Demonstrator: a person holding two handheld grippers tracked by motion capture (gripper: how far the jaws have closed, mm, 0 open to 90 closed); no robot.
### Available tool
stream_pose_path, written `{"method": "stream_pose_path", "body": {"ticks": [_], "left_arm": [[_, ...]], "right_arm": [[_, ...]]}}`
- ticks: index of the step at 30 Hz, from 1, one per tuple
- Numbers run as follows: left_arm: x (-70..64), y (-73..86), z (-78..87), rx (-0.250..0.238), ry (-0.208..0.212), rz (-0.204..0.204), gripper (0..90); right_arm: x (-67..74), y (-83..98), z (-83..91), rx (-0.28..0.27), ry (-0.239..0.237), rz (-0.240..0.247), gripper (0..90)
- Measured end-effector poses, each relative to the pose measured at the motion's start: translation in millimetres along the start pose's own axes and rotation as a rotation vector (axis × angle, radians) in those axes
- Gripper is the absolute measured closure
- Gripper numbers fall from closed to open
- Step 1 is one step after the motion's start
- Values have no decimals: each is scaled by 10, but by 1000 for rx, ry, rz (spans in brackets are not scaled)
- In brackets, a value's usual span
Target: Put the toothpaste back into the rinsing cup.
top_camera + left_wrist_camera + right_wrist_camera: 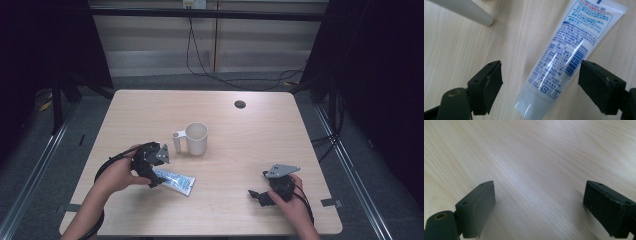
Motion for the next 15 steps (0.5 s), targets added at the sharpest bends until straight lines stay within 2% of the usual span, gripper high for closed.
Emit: {"method": "stream_pose_path", "body": {"ticks": [13, 15], "left_arm": [[-44, -66, -130, 10, 42, -35, 198], [-56, -80, -146, 4, 54, -28, 195]], "right_arm": [[0, 0, 0, 0, 0, 0, 101], [0, 0, 0, 0, 0, 0, 102]]}}
Point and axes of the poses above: each handheld gripper's, and its own axes: z roughly backward along the jaws, y roughly out of its underside, x roughly to its left, the point moved 8 cm from there along -z, roughly forward along the jaws, and after that the axes turned 4 degrees about -z, right-handed, at the moved point
